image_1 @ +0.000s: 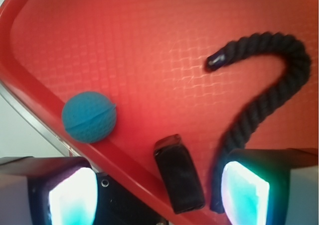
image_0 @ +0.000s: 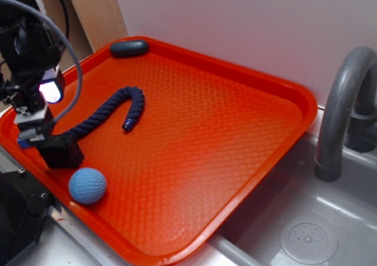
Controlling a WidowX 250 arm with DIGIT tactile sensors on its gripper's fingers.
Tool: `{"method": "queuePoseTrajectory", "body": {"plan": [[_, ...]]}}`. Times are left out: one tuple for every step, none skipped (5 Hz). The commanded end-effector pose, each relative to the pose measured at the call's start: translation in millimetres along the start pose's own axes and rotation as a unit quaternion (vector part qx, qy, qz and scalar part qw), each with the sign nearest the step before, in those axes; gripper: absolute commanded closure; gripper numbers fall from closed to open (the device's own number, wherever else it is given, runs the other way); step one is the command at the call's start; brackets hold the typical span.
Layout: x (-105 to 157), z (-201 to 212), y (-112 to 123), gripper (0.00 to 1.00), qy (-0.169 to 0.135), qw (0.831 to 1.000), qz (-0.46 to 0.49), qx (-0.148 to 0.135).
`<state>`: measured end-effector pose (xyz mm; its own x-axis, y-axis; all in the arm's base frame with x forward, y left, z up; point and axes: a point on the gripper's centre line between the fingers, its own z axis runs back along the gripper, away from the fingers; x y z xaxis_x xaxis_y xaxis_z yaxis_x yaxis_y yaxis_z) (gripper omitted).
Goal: Grab the black box.
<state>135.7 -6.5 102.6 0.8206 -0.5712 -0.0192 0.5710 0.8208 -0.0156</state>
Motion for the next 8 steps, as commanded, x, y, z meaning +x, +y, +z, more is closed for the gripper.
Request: {"method": "queuePoseTrajectory", "body": {"plan": [[-1,2,0,0.00,-0.002,1.000,0.001,0.003],[-1,2,0,0.00,-0.002,1.000,0.001,0.003],[-1,2,0,0.00,-0.002,1.000,0.001,0.003],[-9,-10,3,0.00,-0.007,0.999,-0.038,0.023],[-12,-18,4,0.00,0.010,0.996,-0.083,0.039],[-11,-22,5,0.00,-0.014,0.992,-0.108,0.060],[-14,-35,20,0.00,-0.024,0.992,-0.121,0.038],[-12,-51,23,0.00,-0.060,0.991,-0.119,0.021]]}}
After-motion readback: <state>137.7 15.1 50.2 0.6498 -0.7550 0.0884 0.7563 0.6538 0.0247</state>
